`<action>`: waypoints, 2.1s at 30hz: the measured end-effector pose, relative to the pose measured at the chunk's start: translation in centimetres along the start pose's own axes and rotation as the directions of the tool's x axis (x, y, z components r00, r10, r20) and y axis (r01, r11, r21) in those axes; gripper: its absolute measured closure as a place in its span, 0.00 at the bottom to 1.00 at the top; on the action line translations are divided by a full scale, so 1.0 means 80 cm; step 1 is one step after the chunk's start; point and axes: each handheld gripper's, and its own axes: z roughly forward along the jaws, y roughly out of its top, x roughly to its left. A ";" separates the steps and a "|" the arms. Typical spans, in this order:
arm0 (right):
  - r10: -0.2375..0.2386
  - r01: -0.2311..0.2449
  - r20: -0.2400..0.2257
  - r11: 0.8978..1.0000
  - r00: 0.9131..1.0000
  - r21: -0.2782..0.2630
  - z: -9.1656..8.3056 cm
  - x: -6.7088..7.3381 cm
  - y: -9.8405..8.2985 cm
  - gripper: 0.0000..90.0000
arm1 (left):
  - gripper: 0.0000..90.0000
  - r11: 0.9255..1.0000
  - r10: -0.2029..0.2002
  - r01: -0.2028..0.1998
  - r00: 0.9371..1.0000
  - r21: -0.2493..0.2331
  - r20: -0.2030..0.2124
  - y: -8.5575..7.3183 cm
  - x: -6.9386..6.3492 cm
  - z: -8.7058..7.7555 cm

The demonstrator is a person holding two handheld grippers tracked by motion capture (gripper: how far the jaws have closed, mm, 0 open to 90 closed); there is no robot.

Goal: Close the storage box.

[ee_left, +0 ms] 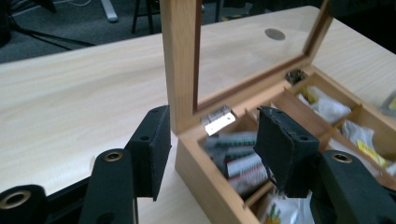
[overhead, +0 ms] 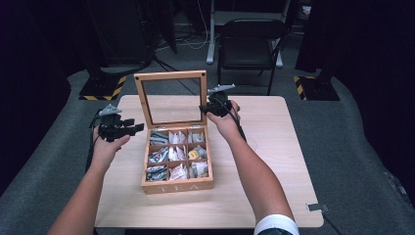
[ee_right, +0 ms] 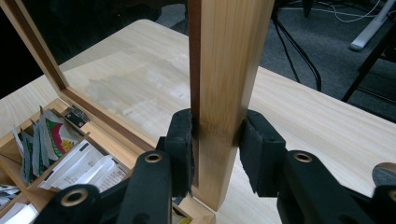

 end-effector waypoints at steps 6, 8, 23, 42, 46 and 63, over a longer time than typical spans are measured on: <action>0.003 -0.003 0.001 1.000 1.000 -0.011 -0.001 0.002 -0.002 0.72 | 0.52 0.997 -0.070 0.071 0.998 -0.023 0.005 0.022 0.004 0.014; 0.004 -0.004 0.002 1.000 1.000 -0.011 -0.002 0.003 -0.003 0.72 | 0.52 0.997 -0.060 0.059 0.998 -0.042 -0.007 0.026 0.005 0.017; -0.020 0.021 0.005 0.999 1.000 -0.030 -0.005 0.006 -0.008 0.72 | 0.62 0.998 -0.034 0.033 0.999 -0.062 -0.029 0.054 0.007 0.037; -0.015 0.014 -0.005 0.999 1.000 -0.036 -0.010 0.009 -0.009 0.65 | 0.71 0.997 0.058 -0.059 0.998 -0.058 -0.029 0.052 0.004 0.032; -0.018 0.018 0.008 0.998 1.000 -0.068 -0.020 0.014 -0.003 0.62 | 0.71 0.996 0.064 -0.065 0.997 -0.056 -0.032 0.050 0.001 0.030; -0.065 0.066 0.014 0.990 0.998 -0.121 -0.064 0.027 0.025 0.61 | 0.70 0.990 0.095 -0.096 0.995 -0.101 -0.013 0.035 -0.005 0.018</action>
